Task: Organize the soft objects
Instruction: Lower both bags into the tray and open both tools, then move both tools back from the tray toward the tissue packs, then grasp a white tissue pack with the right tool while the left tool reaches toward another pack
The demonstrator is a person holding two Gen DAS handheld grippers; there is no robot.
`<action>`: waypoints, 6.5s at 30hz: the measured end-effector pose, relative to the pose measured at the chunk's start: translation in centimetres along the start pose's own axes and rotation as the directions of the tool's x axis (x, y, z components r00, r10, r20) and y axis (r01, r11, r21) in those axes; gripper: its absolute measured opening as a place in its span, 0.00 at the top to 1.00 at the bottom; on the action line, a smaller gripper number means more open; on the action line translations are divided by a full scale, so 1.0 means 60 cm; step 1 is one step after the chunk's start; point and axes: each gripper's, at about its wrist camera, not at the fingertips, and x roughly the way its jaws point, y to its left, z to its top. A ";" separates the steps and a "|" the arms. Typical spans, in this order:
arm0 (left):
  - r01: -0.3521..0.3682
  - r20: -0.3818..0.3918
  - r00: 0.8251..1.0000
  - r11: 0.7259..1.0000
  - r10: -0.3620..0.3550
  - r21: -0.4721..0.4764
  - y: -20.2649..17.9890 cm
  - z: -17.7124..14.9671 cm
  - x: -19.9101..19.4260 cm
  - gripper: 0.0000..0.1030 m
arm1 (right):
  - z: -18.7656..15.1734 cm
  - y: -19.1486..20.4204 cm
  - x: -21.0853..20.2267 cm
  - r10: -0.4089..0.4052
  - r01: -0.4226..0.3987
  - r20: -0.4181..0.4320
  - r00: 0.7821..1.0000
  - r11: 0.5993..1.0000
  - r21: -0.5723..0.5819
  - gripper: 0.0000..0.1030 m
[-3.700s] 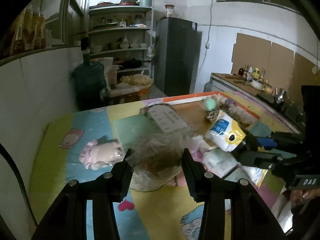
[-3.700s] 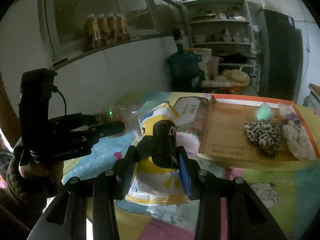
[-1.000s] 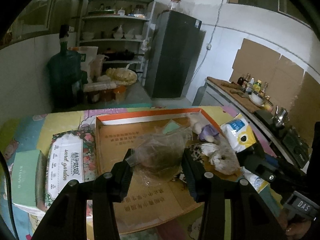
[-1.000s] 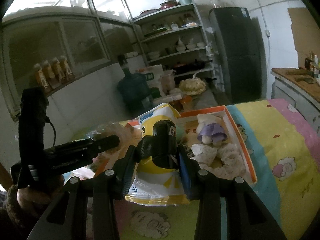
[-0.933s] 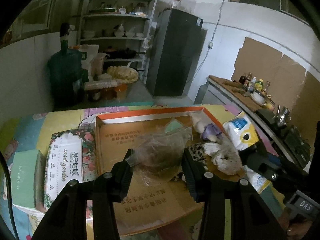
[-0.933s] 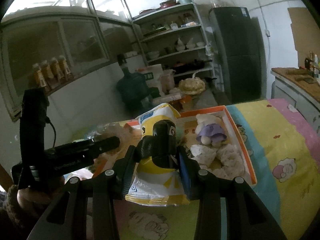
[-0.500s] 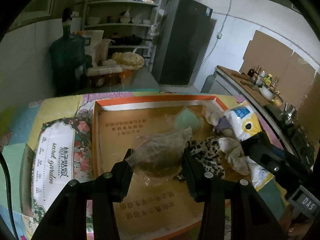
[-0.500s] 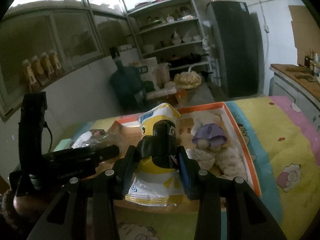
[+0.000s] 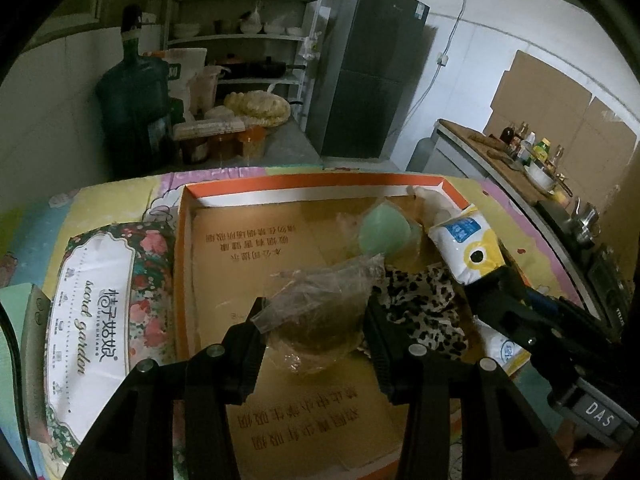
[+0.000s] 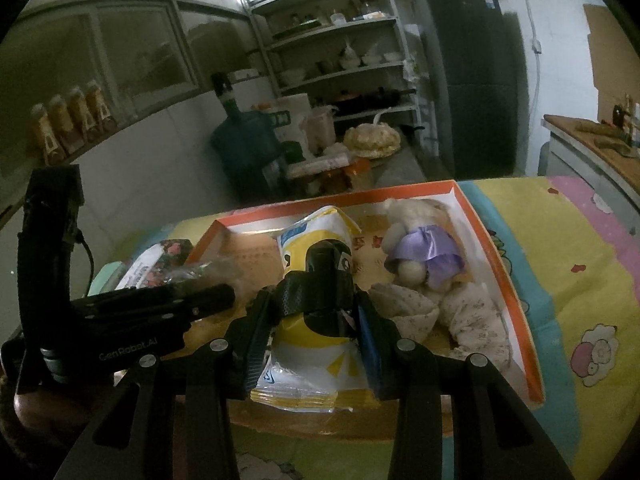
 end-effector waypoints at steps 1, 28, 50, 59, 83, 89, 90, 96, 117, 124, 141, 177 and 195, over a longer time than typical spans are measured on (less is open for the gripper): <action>0.000 -0.002 1.000 1.000 0.000 0.001 0.001 0.000 0.002 0.55 | -0.001 -0.001 0.003 -0.006 0.006 -0.005 1.000 1.000 0.001 0.59; 0.009 -0.026 1.000 1.000 -0.009 0.011 -0.006 -0.003 0.024 0.53 | -0.016 -0.013 0.039 -0.046 0.047 -0.071 0.996 0.999 0.015 0.58; 0.055 0.029 0.998 0.998 -0.055 0.005 -0.011 -0.003 -0.009 0.27 | -0.014 -0.029 0.012 -0.030 0.030 -0.004 1.000 0.997 0.076 0.42; 0.061 0.074 0.995 0.998 -0.062 0.015 -0.015 -0.002 -0.048 0.26 | -0.014 -0.034 -0.016 -0.041 0.037 0.041 0.998 0.994 0.102 0.40; 0.023 0.268 0.963 0.999 -0.029 0.024 0.013 -0.041 -0.208 0.18 | -0.038 0.045 -0.108 -0.050 0.043 0.106 0.993 0.997 0.067 0.29; -0.041 0.341 0.939 0.999 0.037 0.005 0.038 -0.062 -0.258 0.18 | -0.047 0.077 -0.127 -0.042 0.037 0.115 0.992 0.998 0.042 0.29; -0.050 0.351 0.935 0.999 0.046 0.002 0.042 -0.066 -0.265 0.18 | -0.050 0.085 -0.129 -0.040 0.036 0.115 0.993 0.999 0.037 0.29; -0.076 0.388 0.918 0.997 0.080 -0.027 0.076 -0.091 -0.301 0.18 | -0.067 0.122 -0.136 -0.025 0.026 0.105 0.994 1.000 0.000 0.29; -0.071 0.389 0.915 0.991 0.109 -0.110 0.167 -0.180 -0.348 0.18 | -0.199 0.265 -0.106 0.233 -0.266 -0.138 0.963 0.910 -0.317 0.28; -0.070 0.386 0.915 0.989 0.116 -0.132 0.184 -0.194 -0.355 0.18 | -0.230 0.269 -0.086 0.239 -0.301 -0.221 0.946 0.900 -0.315 0.28; -0.051 0.379 0.919 0.987 0.106 -0.153 0.192 -0.208 -0.353 0.18 | -0.251 0.329 -0.144 0.309 -0.370 -0.215 0.927 0.851 -0.373 0.28; 0.161 0.164 0.948 0.854 -0.273 0.496 0.091 -0.188 -0.250 0.18 | -0.214 0.176 -0.170 0.113 -0.131 -0.089 0.990 0.964 -0.231 0.56; 0.348 -0.161 0.926 0.610 -0.341 0.712 0.056 -0.174 -0.143 0.18 | -0.211 0.114 -0.176 0.072 -0.080 -0.056 0.996 0.986 -0.144 0.56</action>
